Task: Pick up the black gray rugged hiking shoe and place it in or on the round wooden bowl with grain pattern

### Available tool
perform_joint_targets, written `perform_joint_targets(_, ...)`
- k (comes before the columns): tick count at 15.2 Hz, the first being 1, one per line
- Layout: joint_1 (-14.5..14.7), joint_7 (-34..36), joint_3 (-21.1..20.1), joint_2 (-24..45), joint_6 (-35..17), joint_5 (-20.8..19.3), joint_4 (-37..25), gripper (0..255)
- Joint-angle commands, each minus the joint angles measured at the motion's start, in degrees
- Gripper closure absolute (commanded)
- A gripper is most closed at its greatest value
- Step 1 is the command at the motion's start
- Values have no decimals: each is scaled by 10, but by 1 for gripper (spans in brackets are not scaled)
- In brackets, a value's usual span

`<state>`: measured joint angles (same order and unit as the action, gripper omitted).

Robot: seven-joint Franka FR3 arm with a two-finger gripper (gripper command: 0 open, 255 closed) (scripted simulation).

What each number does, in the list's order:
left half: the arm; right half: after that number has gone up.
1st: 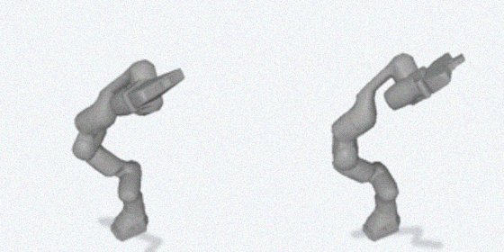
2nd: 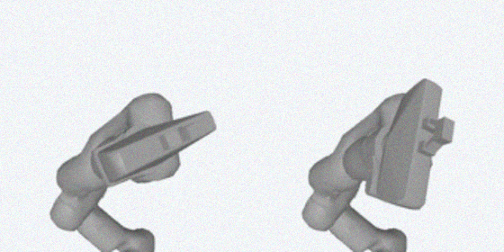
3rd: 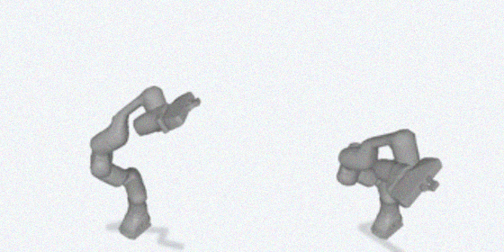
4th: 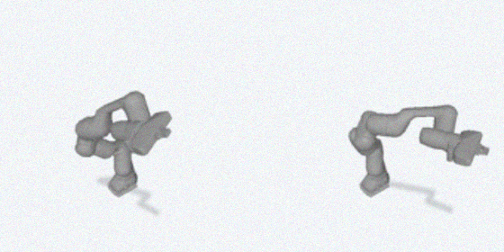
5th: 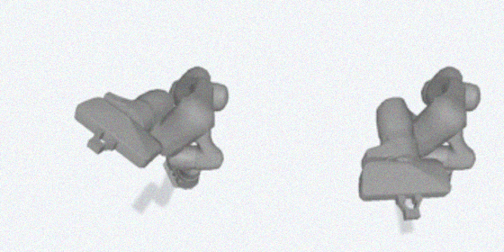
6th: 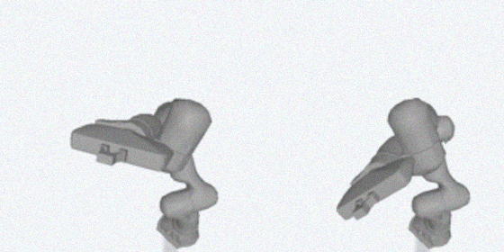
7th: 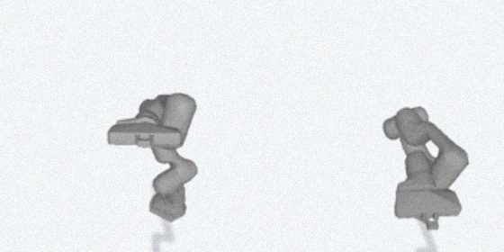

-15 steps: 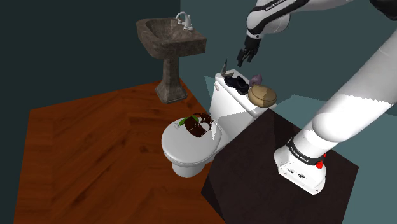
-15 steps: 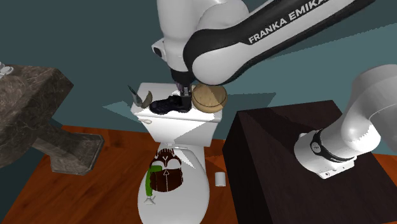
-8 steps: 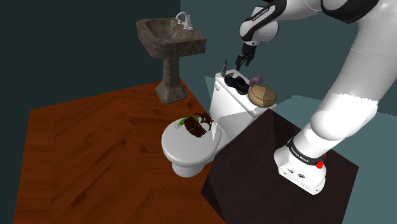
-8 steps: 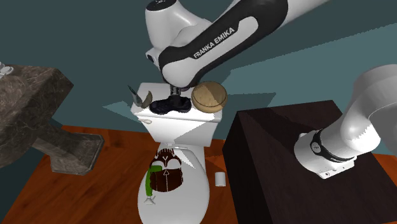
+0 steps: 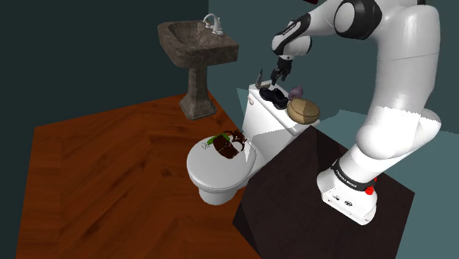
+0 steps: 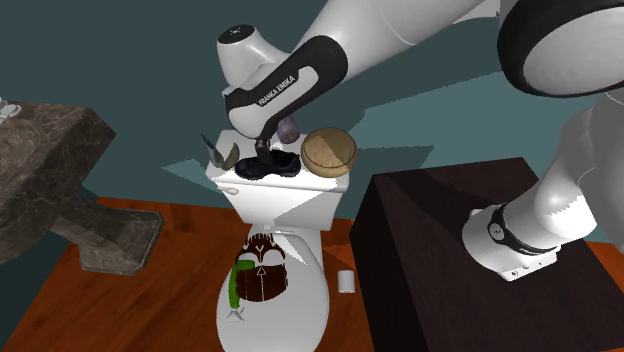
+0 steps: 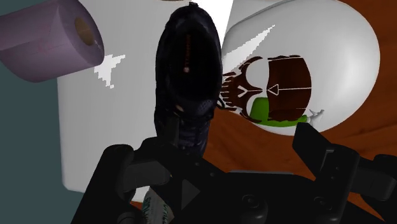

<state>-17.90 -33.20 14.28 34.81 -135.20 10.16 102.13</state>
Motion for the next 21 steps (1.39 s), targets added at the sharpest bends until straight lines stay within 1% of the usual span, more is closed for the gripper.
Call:
perform_joint_targets(1,-14,-7,-3,41,5,6,-43,0)
perform_joint_targets(3,-29,-13,-7,88,15,12,-96,0)
perform_joint_targets(4,-31,-13,-8,94,16,12,-103,0)
perform_joint_targets(11,-38,-18,-16,136,-16,20,-113,0)
perform_joint_targets(19,-38,-18,-16,136,-16,20,-113,0)
perform_joint_targets(20,-38,-18,-16,136,-16,20,-113,255)
perform_joint_targets(21,-38,-18,-16,136,-16,20,-113,255)
